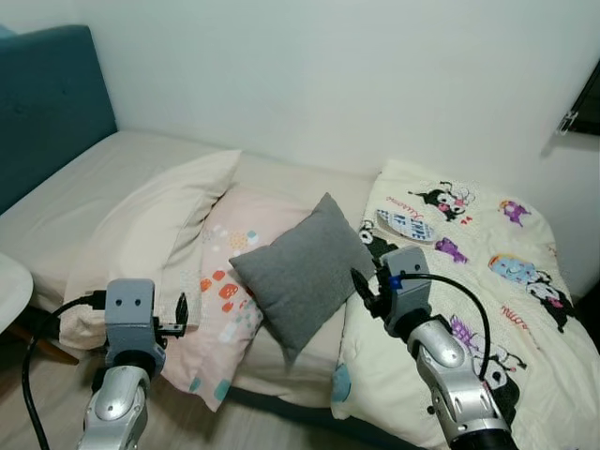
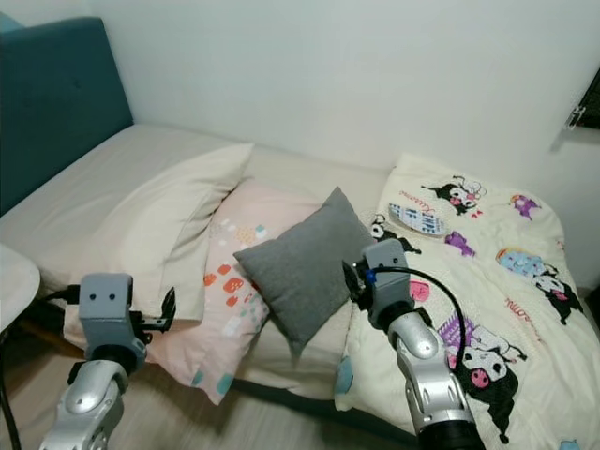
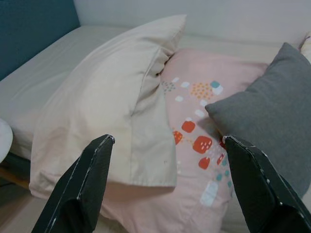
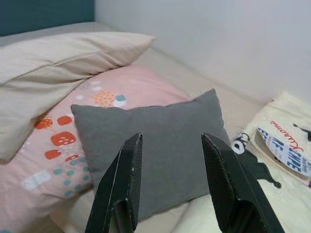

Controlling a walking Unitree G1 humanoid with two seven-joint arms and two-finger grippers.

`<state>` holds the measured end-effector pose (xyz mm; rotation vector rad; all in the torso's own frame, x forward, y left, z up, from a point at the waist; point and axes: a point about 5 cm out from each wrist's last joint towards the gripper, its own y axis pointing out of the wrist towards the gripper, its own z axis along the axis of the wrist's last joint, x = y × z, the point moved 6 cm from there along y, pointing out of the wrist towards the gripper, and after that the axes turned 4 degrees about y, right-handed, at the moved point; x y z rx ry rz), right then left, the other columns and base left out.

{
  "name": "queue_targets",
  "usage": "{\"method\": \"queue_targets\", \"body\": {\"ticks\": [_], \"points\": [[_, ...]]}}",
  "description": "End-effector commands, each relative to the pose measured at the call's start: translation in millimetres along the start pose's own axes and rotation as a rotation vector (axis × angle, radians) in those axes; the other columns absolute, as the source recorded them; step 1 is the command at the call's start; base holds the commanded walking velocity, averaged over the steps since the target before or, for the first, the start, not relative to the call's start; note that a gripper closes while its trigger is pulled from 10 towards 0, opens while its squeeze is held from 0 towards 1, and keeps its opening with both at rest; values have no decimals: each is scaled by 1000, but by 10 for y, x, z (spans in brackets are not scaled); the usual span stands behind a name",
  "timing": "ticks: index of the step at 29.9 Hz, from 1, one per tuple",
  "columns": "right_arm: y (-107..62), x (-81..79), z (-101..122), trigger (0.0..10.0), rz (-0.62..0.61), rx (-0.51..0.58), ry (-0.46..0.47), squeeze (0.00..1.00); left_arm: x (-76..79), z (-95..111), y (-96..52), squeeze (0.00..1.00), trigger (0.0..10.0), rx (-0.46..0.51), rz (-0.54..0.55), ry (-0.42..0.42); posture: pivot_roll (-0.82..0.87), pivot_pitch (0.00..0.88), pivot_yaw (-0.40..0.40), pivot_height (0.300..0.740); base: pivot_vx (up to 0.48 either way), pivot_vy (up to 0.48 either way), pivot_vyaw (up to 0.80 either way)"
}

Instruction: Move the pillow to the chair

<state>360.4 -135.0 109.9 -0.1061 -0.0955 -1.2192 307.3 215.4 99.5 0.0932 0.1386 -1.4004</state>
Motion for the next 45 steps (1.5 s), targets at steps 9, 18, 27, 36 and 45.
{"method": "queue_targets", "body": {"ticks": [9,18,27,36,45], "points": [[-54,-33,19,10000,41,19,10,1000,11,2,-1,0,10000,-4,1,-25,-38,0,-69,740,363,0,0],[-47,-2,-38,10000,17,-28,8,1000,17,7,0,0,10000,-5,-4,-31,-40,0,-68,740,351,0,0],[-31,276,-382,10000,-128,-243,148,0,5,137,47,0,10000,35,-28,-3,-41,0,-68,725,35,0,0],[-148,560,-588,10000,-278,-299,383,0,-14,369,113,0,10000,118,-92,107,-46,0,-62,690,0,0,0],[-334,756,-903,10000,-414,-389,623,0,116,482,113,0,10000,169,-198,185,-50,0,-60,655,0,0,0]]}}
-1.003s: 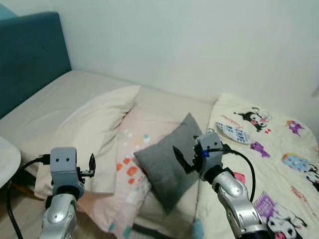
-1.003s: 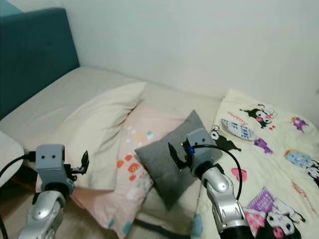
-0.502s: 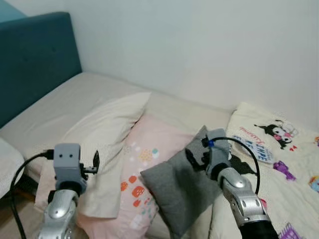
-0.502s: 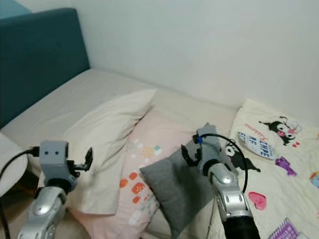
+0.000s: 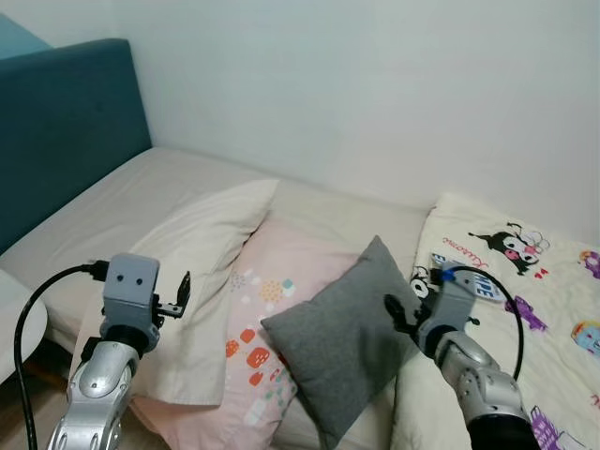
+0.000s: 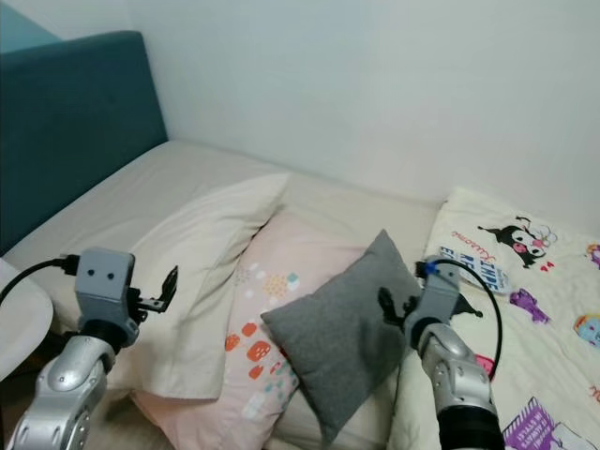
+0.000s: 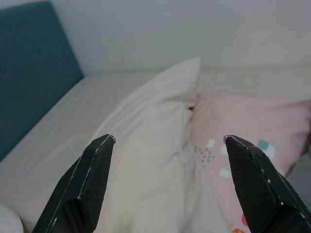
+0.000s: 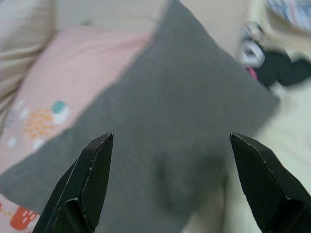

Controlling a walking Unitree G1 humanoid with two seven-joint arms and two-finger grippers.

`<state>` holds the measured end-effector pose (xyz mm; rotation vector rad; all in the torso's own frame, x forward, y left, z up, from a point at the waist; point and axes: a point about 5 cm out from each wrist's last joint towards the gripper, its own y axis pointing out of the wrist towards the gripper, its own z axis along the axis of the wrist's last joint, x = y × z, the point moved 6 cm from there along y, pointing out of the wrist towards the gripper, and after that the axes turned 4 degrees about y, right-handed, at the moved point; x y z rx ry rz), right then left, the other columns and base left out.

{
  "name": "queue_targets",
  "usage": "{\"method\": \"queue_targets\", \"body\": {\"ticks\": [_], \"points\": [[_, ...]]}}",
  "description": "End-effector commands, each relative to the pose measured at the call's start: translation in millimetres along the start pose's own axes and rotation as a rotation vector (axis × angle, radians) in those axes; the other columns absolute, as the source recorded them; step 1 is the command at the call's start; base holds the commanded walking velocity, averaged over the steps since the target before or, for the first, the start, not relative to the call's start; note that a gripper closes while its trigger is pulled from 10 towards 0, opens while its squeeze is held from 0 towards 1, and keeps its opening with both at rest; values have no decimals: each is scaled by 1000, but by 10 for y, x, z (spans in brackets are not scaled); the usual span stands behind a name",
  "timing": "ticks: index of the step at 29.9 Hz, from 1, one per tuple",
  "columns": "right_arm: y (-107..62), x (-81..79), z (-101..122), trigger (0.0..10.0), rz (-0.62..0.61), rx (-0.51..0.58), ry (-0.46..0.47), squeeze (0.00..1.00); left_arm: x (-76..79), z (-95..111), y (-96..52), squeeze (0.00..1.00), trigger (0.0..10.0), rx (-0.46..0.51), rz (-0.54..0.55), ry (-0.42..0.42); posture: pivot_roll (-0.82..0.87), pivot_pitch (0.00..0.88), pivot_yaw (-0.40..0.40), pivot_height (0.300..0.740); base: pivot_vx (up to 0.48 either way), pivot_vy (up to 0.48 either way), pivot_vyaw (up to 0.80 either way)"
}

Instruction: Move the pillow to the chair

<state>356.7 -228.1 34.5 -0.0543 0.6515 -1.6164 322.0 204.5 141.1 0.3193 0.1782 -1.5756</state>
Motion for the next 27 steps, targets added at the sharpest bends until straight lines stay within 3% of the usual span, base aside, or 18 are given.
{"method": "queue_targets", "body": {"ticks": [1,5,17,27], "points": [[6,75,-68,10000,-21,-34,88,0,78,82,11,0,10000,32,-46,49,-50,0,-59,650,0,0,0],[-2,123,-85,10000,-24,-41,158,0,119,95,9,0,10000,37,-66,67,-53,0,-56,635,0,0,0],[8,118,-88,10000,-1,-41,213,0,96,72,29,0,10000,28,-32,64,-59,0,-58,605,0,0,0],[64,31,-122,10000,113,-65,426,0,59,123,15,0,10000,37,-21,80,-50,0,-39,575,0,0,0]]}}
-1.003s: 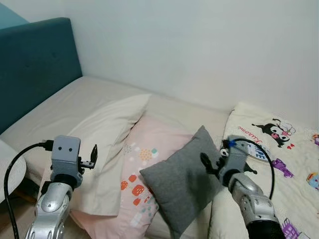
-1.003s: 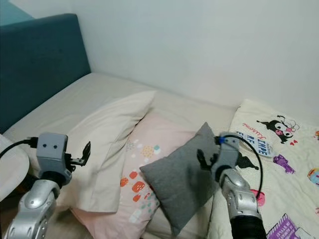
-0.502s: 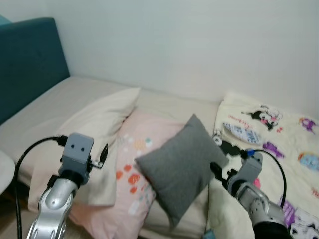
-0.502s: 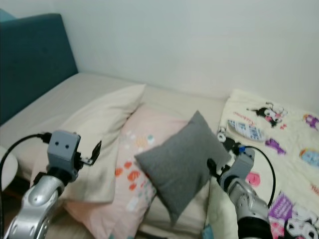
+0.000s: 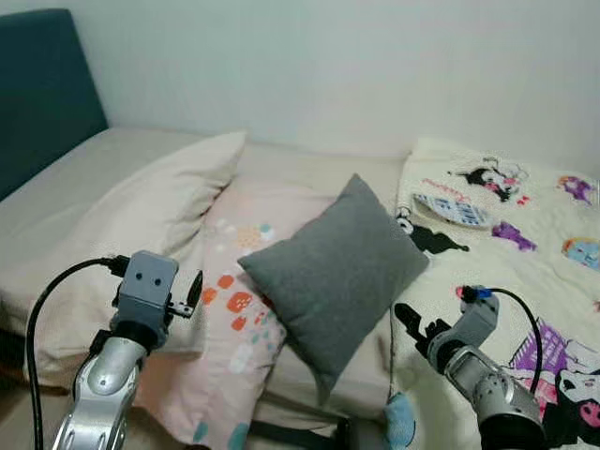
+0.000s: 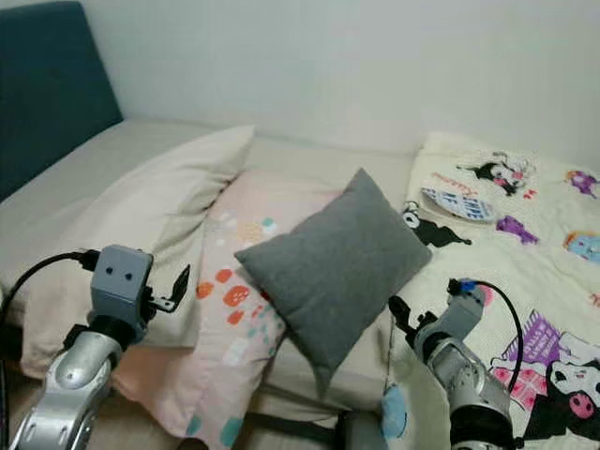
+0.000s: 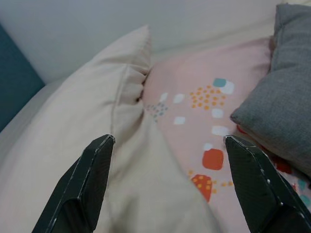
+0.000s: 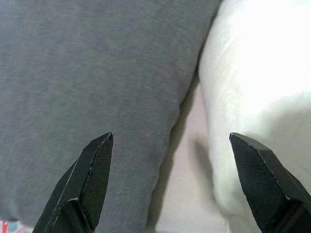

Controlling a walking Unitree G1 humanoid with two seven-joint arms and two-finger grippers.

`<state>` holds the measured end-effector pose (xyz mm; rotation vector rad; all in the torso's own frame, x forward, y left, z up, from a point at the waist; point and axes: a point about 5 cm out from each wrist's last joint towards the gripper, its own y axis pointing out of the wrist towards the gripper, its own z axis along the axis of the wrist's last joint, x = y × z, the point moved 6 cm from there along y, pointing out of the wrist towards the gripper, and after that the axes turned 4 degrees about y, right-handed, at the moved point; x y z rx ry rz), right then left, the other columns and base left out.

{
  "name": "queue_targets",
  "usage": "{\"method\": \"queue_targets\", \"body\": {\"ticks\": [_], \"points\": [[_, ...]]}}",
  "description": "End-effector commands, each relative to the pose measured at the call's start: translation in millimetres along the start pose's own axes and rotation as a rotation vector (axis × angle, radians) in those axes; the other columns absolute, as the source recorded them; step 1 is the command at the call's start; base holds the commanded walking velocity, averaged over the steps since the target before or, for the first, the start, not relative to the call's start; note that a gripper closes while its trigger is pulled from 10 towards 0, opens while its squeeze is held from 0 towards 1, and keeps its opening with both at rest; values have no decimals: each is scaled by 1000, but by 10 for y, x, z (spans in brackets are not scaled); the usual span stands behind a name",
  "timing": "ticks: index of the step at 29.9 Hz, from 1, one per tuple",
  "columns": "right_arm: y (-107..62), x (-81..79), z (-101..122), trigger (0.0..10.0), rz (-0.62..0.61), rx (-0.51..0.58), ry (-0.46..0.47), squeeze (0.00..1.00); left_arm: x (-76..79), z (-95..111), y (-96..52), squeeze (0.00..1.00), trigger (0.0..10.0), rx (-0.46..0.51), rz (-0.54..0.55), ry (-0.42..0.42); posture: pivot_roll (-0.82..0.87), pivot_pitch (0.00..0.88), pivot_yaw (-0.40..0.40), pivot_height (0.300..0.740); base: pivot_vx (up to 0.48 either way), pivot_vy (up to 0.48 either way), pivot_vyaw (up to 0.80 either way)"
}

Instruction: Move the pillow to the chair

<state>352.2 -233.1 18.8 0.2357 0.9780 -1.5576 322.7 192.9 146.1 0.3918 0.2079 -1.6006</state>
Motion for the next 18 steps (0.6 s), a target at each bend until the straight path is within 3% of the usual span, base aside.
{"method": "queue_targets", "body": {"ticks": [1,8,15,18], "points": [[63,-90,-30,10000,67,-23,69,0,-57,58,-7,0,10000,9,10,27,-47,0,-34,570,0,0,0],[112,-249,-121,10000,188,-62,136,0,-122,142,-73,0,10000,24,10,91,-25,0,-18,540,0,0,0],[148,-276,-171,10000,208,-63,166,0,-182,207,-130,0,10000,30,2,144,-1,0,-10,525,0,0,0],[166,-435,-9,10000,300,2,204,0,-285,298,-199,0,10000,36,4,202,40,61,8,510,0,0,0]]}}
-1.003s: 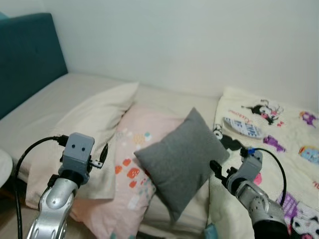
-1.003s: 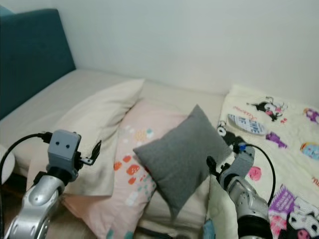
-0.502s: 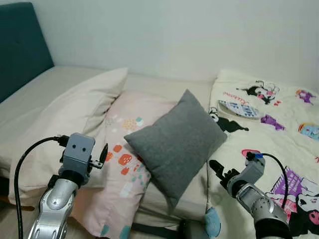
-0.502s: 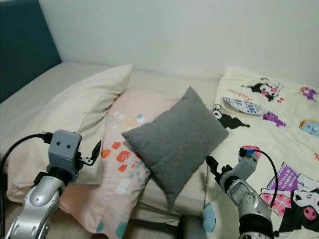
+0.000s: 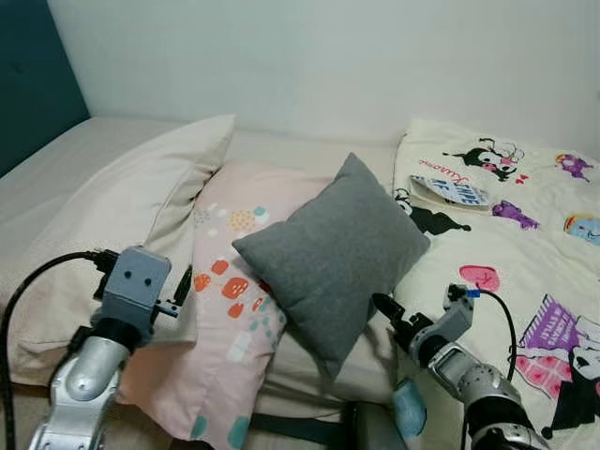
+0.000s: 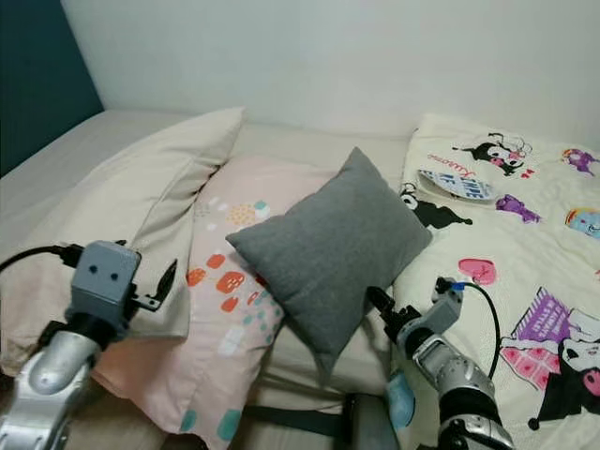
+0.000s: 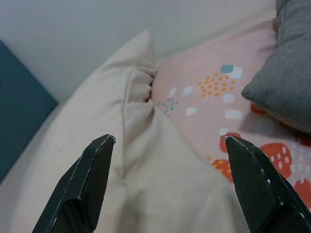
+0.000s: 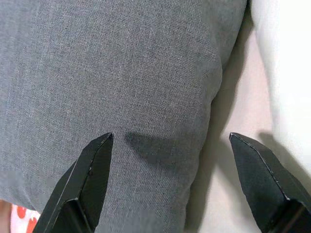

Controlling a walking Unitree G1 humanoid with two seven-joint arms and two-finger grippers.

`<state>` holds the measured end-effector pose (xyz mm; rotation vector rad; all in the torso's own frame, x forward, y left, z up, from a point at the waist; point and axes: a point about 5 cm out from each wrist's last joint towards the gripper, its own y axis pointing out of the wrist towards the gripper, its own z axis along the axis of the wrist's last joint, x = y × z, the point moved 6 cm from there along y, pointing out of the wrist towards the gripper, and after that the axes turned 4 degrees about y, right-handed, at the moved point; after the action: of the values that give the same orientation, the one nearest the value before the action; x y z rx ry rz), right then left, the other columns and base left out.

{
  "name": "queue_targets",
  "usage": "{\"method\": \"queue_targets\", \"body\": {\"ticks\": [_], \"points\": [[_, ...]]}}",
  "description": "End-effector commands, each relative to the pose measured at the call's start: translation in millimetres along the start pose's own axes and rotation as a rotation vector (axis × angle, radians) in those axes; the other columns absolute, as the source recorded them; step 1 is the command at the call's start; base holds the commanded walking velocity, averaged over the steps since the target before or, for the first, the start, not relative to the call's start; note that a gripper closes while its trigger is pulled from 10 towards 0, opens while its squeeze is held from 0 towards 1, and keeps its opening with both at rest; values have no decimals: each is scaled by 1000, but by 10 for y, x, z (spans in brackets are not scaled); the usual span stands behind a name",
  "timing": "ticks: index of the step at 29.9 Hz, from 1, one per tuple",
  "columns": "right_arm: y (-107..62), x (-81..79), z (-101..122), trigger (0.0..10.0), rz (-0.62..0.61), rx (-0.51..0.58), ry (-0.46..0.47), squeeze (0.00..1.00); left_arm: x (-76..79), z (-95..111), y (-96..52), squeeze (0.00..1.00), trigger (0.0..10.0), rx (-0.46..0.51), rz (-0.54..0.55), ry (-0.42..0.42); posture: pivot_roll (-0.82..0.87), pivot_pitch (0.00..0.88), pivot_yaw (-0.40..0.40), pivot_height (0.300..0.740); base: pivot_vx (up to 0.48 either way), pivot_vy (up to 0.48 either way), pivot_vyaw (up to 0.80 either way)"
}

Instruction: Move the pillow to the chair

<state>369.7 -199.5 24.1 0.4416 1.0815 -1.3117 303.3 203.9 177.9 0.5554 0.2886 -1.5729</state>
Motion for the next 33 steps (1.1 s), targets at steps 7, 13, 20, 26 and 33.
{"method": "queue_targets", "body": {"ticks": [7,13,20,26,33], "points": [[64,-358,307,10000,187,120,45,0,-179,111,-70,0,10000,2,-4,100,64,99,21,501,0,0,0],[204,-291,203,10000,35,99,-24,0,-254,177,-101,0,10000,1,-12,135,92,145,34,501,0,0,0],[279,-277,177,10000,-59,117,-47,0,-292,231,-167,0,10000,-11,-15,128,120,174,30,501,0,0,0],[322,-406,287,10000,-37,159,-40,0,-319,242,-221,0,10000,-25,-20,151,131,186,35,501,0,0,0],[384,-559,188,10000,29,104,-85,0,-332,256,-261,0,10000,-31,-32,180,156,204,41,501,0,0,0]]}}
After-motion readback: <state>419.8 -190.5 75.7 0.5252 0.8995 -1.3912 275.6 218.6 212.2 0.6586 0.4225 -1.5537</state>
